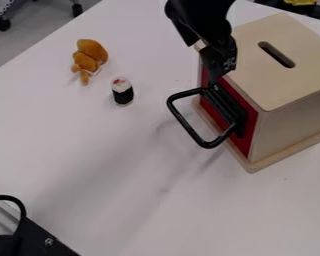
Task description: Open the drawer
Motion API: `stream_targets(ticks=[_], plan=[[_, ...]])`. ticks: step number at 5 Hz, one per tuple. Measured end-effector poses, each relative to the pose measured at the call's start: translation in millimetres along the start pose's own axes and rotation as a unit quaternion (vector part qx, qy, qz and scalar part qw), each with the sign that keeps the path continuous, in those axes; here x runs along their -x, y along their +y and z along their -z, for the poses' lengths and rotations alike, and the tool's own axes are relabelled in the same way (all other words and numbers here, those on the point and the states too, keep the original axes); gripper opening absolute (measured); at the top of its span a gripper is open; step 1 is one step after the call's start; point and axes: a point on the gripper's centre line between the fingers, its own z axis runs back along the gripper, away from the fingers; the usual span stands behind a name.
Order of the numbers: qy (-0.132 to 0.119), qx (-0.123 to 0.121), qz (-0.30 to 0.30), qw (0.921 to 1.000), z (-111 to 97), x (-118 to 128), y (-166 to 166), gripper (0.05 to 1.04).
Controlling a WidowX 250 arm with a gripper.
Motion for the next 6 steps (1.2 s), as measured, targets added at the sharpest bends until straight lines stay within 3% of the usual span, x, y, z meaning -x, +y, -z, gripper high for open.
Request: stream_targets(ticks=[1, 2, 3, 4, 5, 6], plan=[[0.012, 0.006, -0.001, 0.9999, 5, 6, -3, 0.998], [0.035, -0.006, -0.056, 0.9978, 1, 18, -1, 0.998], [0.043, -0.029, -0.139, 0.9889, -6, 28, 3, 0.998], [0.065, -0.072, -0.23, 0.9684, -6, 41, 10, 0.998], [0.107, -0.104, -0.35, 0.9247, -1, 57, 12, 0.998], [0.144, -0.125, -0.446, 0.8742, 5, 68, 5, 0.998]])
